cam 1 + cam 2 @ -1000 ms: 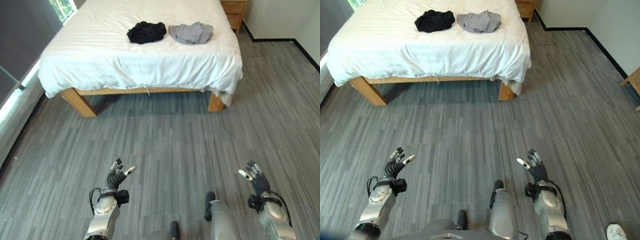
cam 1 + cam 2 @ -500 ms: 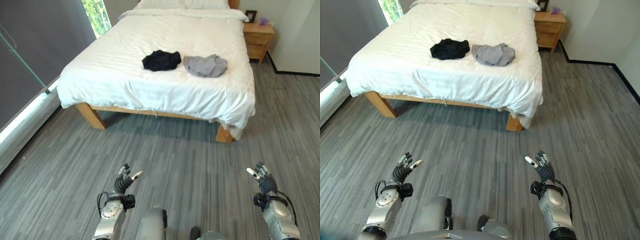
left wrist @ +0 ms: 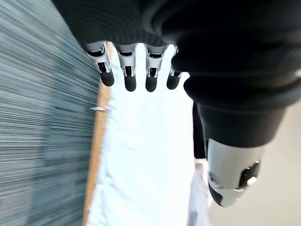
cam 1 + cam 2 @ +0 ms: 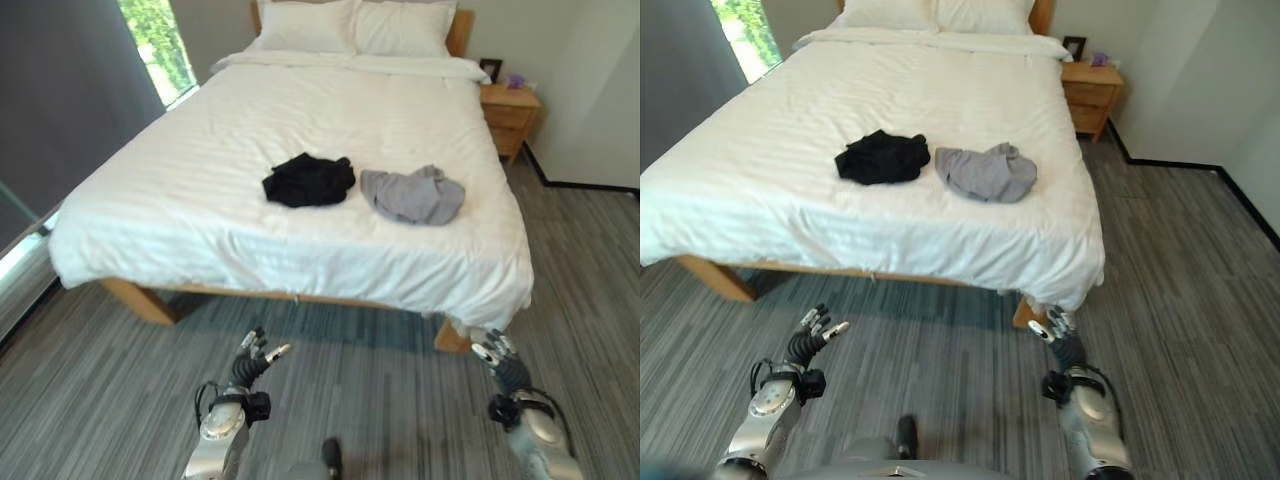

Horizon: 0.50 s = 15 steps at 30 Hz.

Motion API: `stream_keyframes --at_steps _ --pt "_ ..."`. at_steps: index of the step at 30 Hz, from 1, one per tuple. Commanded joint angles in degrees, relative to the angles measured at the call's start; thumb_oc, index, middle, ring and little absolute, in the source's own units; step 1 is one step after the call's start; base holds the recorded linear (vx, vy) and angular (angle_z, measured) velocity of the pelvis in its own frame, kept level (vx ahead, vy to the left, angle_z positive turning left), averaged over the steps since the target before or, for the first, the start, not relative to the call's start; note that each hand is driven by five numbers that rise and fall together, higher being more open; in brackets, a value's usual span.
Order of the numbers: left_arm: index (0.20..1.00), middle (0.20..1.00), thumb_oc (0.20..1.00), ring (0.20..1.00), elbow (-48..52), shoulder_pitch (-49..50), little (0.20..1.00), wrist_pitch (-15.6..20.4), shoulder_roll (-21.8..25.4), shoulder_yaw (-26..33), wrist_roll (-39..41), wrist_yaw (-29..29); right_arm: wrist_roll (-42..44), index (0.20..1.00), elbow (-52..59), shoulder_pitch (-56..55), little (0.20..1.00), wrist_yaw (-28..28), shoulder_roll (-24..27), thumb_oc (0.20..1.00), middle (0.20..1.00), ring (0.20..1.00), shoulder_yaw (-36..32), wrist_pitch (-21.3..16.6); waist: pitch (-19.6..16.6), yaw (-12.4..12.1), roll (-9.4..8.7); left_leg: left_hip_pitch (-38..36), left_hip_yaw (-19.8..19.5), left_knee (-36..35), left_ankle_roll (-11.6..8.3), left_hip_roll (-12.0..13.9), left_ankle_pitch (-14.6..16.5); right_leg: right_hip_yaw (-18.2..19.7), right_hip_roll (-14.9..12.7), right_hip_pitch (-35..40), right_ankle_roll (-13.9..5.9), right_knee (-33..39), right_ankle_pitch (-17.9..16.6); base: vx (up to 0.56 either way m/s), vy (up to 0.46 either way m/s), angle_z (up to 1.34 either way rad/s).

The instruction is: Pick up bed clothes into laundry basket.

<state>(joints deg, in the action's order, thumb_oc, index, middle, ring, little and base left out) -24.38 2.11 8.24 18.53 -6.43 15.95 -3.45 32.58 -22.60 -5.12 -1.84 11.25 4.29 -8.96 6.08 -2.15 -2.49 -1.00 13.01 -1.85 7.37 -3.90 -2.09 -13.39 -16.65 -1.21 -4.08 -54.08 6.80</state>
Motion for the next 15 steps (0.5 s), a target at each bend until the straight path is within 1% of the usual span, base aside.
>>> stream_keyframes --at_steps 1,2,3,4,5,6,7,8,9,10,11,12,13,14,15 --pt "1.000 1.000 1.000 1.000 4.39 -0.45 1.000 2.42 3.55 1.77 -2.92 -0.49 -0.18 1.000 3.14 4.28 1.000 1.66 2.85 1.000 1.000 1.000 -0.06 -1.98 3.01 -0.47 1.80 0.55 -0.44 2.34 -4.89 5.69 -0.05 -1.06 -0.92 -0.87 -3.63 23.51 -12.18 0.29 0.055 0.24" --pt "1.000 1.000 1.000 1.000 4.34 -0.50 1.000 2.45 3.52 1.77 -2.92 -0.50 -0.19 1.000 3.14 4.32 1.000 1.66 2.88 1.000 1.000 1.000 -0.06 -1.98 2.95 -0.35 2.03 0.63 -0.60 2.23 -4.97 5.94 -0.21 -1.37 -0.62 -0.70 -3.46 23.94 -12.40 0.37 -0.052 0.18" --pt "1.000 1.000 1.000 1.000 4.11 -0.58 1.000 2.52 3.04 1.61 -1.47 -0.01 -1.55 1.000 3.98 4.47 1.000 1.79 3.95 1.000 1.000 1.000 -0.38 -1.59 3.50 0.52 1.47 -1.64 -2.05 1.03 -5.60 5.76 0.39 -1.89 1.20 -2.09 -3.82 30.45 -10.60 0.37 -0.157 0.17" --pt "1.000 1.000 1.000 1.000 3.80 -0.36 1.000 2.53 2.99 1.44 -1.34 0.24 -4.02 1.000 4.98 4.56 1.000 1.60 5.60 1.000 1.000 1.000 -1.10 -1.55 3.52 1.39 0.76 -2.68 -3.82 0.59 -6.22 5.17 1.02 0.23 4.33 -3.00 -3.86 39.55 -9.50 0.37 -0.155 0.32" --pt "1.000 1.000 1.000 1.000 3.79 -0.36 1.000 2.53 2.97 1.44 -1.34 0.25 -4.05 1.000 5.03 4.53 1.000 1.58 5.61 1.000 1.000 1.000 -1.11 -1.51 3.51 1.49 0.96 -2.67 -3.94 0.56 -6.29 5.39 0.95 -0.04 4.63 -2.60 -3.76 40.32 -9.95 0.35 -0.180 0.56" --pt "1.000 1.000 1.000 1.000 3.51 -0.88 1.000 2.88 3.64 1.08 -2.66 0.34 -5.90 1.000 7.33 5.06 1.000 0.10 7.61 1.000 1.000 1.000 -2.53 -2.06 3.58 2.20 -0.24 -4.08 -5.91 -0.21 -6.95 4.94 1.93 5.09 7.01 -2.62 -4.86 49.52 -9.70 0.21 -0.092 0.59" --pt "1.000 1.000 1.000 1.000 3.47 -0.93 1.000 2.90 3.62 1.03 -2.68 0.33 -5.93 1.000 7.38 5.03 1.000 0.07 7.61 1.000 1.000 1.000 -2.57 -2.02 3.77 2.13 -0.11 -4.40 -5.91 -0.27 -7.00 5.07 2.07 5.03 7.18 -2.12 -4.86 49.98 -9.85 0.28 -0.121 0.70" --pt "1.000 1.000 1.000 1.000 3.24 -1.29 1.000 2.63 3.94 0.18 -4.38 0.70 -6.37 1.000 9.04 4.90 1.000 -0.40 8.90 1.000 1.000 1.000 -4.22 -2.01 3.51 2.26 -0.88 -4.63 -7.37 -0.09 -7.02 4.63 2.63 7.48 7.70 -0.34 -5.04 50.81 -8.80 0.21 -0.087 1.25" --pt "1.000 1.000 1.000 1.000 2.89 -1.00 1.000 2.93 3.32 -0.14 -5.00 1.11 -7.45 1.000 9.19 7.12 1.000 -1.24 10.55 1.000 1.000 1.000 -5.92 -2.49 2.36 0.90 -1.37 -4.81 -7.16 -0.21 -6.96 4.72 2.69 5.62 7.20 1.15 -5.27 52.19 -9.65 0.27 -0.134 1.40" --pt "1.000 1.000 1.000 1.000 2.96 -0.49 1.000 3.16 2.92 0.03 -4.38 1.18 -7.73 1.000 9.65 7.60 1.000 -1.74 11.70 1.000 1.000 1.000 -7.00 -2.82 2.12 0.73 -1.62 -4.80 -7.36 -0.28 -7.02 4.59 2.62 5.05 7.41 1.57 -5.08 52.36 -10.20 0.20 -0.102 1.20" --pt "1.000 1.000 1.000 1.000 2.97 -0.49 1.000 3.16 2.91 0.03 -4.38 1.18 -7.73 1.000 9.65 7.60 1.000 -1.74 11.71 1.000 1.000 1.000 -7.00 -2.82 2.13 0.75 -1.61 -4.80 -7.38 -0.28 -7.02 4.60 2.62 5.02 7.41 1.59 -5.08 52.38 -10.21 0.13 -0.088 0.39" --pt "1.000 1.000 1.000 1.000 2.77 0.25 1.000 3.10 2.54 0.20 -3.41 1.61 -8.25 1.000 10.36 8.17 1.000 -1.61 13.43 1.000 1.000 1.000 -8.43 -2.88 1.74 0.35 -1.81 -4.67 -7.85 -0.19 -7.23 4.71 2.47 4.53 7.84 2.28 -4.77 53.02 -9.70 0.17 -0.116 0.18" --pt "1.000 1.000 1.000 1.000 3.14 2.48 1.000 2.87 2.40 0.02 -2.82 2.48 -10.90 1.000 9.50 10.66 1.000 -2.24 18.94 1.000 1.000 1.000 -10.12 -2.34 1.00 -0.45 -2.07 -4.55 -8.84 -0.48 -7.46 4.87 2.44 2.98 8.44 4.12 -4.31 55.43 -9.60 0.26 -0.172 0.25" --pt "1.000 1.000 1.000 1.000 3.24 4.12 1.000 2.21 2.90 -1.12 -2.11 4.04 -14.18 1.000 5.53 13.96 1.000 -1.47 27.18 1.000 1.000 1.000 -9.49 -0.24 0.48 -1.19 -2.55 -4.58 -9.42 -0.94 -7.91 5.17 2.33 2.00 9.09 5.15 -4.12 56.73 -9.32 0.22 -0.149 0.38" --pt "1.000 1.000 1.000 1.000 3.53 4.63 1.000 2.04 3.14 -1.92 -1.68 4.57 -14.65 1.000 2.96 17.00 1.000 -1.54 30.82 1.000 1.000 1.000 -7.95 0.42 0.55 -1.48 -2.60 -4.62 -9.61 -1.13 -8.11 5.29 2.25 1.72 9.29 5.45 -4.02 57.00 -9.31 0.13 -0.084 0.38"
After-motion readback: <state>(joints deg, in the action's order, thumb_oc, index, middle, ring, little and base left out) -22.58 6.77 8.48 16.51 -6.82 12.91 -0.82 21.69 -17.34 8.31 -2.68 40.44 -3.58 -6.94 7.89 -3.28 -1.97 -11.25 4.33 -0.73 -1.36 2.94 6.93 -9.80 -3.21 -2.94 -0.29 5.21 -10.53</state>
